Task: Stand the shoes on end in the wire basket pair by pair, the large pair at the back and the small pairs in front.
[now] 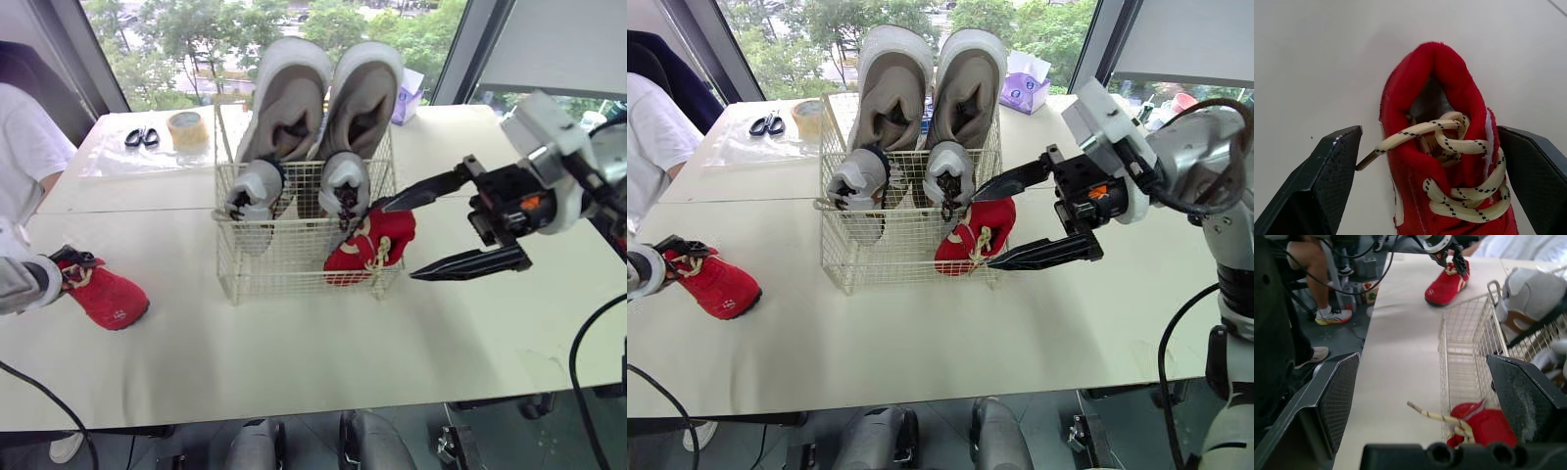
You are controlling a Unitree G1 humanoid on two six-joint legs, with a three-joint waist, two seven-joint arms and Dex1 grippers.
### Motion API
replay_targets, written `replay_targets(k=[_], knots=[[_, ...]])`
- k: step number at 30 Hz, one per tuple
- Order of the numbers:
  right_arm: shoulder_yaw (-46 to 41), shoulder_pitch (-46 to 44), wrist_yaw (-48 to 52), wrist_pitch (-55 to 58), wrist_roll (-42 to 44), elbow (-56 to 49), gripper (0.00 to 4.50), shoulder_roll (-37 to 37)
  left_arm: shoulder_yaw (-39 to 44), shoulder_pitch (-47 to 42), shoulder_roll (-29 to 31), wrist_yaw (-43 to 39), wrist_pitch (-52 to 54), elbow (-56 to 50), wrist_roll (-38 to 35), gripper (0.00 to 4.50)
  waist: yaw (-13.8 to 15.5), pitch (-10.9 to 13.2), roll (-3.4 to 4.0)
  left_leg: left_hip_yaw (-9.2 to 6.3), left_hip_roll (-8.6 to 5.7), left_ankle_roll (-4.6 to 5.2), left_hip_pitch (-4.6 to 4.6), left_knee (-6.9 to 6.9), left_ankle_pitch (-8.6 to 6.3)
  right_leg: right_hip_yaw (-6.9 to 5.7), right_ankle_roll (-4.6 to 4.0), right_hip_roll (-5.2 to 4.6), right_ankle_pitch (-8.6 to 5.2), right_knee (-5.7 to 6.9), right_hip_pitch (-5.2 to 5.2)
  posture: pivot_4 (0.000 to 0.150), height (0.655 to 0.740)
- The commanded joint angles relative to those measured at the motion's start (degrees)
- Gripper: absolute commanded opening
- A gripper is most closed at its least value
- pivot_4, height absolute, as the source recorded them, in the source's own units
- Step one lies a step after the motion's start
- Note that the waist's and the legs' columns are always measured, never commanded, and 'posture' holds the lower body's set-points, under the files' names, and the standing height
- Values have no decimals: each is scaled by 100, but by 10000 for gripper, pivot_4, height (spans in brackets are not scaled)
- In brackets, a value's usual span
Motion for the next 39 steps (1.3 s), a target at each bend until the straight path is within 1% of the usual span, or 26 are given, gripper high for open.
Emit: replay_targets(k=[1, 4, 5, 8, 9, 14, 18, 20, 22, 26, 28, 30, 32, 34, 37, 39], knots=[[-336, -27, -195, 94, 196, -185, 45000, -120, 171, -31, -93, 46, 151, 216, 309, 36549, -13, -1, 0, 0, 0, 0, 1, 0, 0, 0, 1, 0, 0, 1, 0, 1500, 7400], [-344, -36, -270, 96, 198, -168, 45000, -115, 204, -109, -227, -1, 221, 251, 496, 21224, -20, -2, 0, 0, 0, 1, 2, 0, 0, 0, 1, 0, 1, 3, 0, 1500, 7400], [-338, -38, -280, 85, 187, -151, 45000, -114, 228, -132, -261, 2, 243, 253, 555, 15466, -19, -3, 1, 0, 0, 1, 4, 0, 0, 0, 1, 1, 1, 6, 1, 1500, 7400], [-302, -43, -283, 32, 132, -95, 45000, -113, 334, -175, -333, -29, 340, 213, 729, 3514, -16, -3, 1, 0, 0, 0, 6, 1, 1, -2, 2, 1, 1, 12, 1, 1500, 7400], [-288, -50, -279, 21, 117, -71, 45000, -110, 386, -175, -338, -26, 367, 187, 754, 1866, -17, -3, 1, -1, 0, 0, 6, 2, 2, -2, 3, 1, 2, 14, 1, 1500, 7400], [-269, -34, -273, -1, 90, 33, 45000, -96, 777, -81, -294, 64, 425, -219, 773, 1656, -46, -3, 0, -1, 1, 0, 6, 2, 2, -2, 9, 3, 5, 15, 0, 1500, 7400], [-339, 29, -305, 51, 131, 132, 45000, -109, 926, 17, -431, 331, 469, -560, 590, 1656, -46, -4, -5, -2, 0, 0, 3, 3, 2, 0, 11, -1, 6, 13, 0, 1500, 7400], [-492, 93, -271, 220, 273, 283, 45000, -202, 897, 201, -651, 606, 488, -852, 351, 1656, -12, -5, -5, -3, -2, 0, 3, 4, 2, 1, 8, -6, 5, 13, 1, 1500, 7400], [-680, 83, -289, 540, 481, 548, 45000, -301, 813, 327, -871, 990, 402, -1146, -61, 1656, 20, -5, -5, -3, -6, -1, 3, 5, 1, 6, 3, -13, 2, 12, 2, 1500, 7400], [-904, -83, -616, 1029, 796, 873, 45000, -216, 721, 266, -905, 1208, 270, -1311, -206, 1656, 39, -7, -9, -7, -10, -7, 3, 7, -2, 8, -7, -25, 0, 12, 4, 1500, 7400], [-924, 38, -698, 1056, 841, 692, 45000, -205, 598, 127, -815, 969, 268, -1299, 145, 1656, 36, -8, -9, -8, -11, -14, 3, 7, -6, 8, -11, -26, 1, 12, 3, 1500, 7400], [-883, 153, -758, 1006, 839, 483, 45000, -173, 276, -20, -515, 24, 183, -1603, 1057, 1656, 28, -8, -10, -8, -10, -15, 2, 6, -7, 6, -11, -26, 0, 12, 1, 1500, 7400], [-793, 166, -863, 959, 805, 354, 45000, -89, 76, -117, -331, -777, 51, -1754, 1698, 1656, 24, -8, -11, -8, -11, -6, 0, 6, -1, 2, -12, -21, 0, 10, 1, 1500, 7400], [-701, 221, -1025, 811, 715, 180, 45000, 71, 264, -156, -272, -1347, -167, -1949, 1989, 1656, 24, -8, -10, -5, -12, -2, -4, 6, 1, 1, -12, -19, 0, 6, -1, 1500, 7400], [-741, 446, -1166, 606, 684, -3, 45000, 229, 874, -156, -232, -2217, -742, -2841, 2367, 1656, 11, -6, -14, -3, -10, -1, -6, 5, 1, 0, -10, -17, 1, 1, -1, 1500, 7400], [-872, 449, -1319, 586, 717, 194, 45000, 327, 981, -276, -250, -2620, -928, -3414, 2410, 1656, 16, -6, -14, -1, -11, -5, -9, 6, 4, 0, -9, -16, 2, -2, -2, 1500, 7400]])
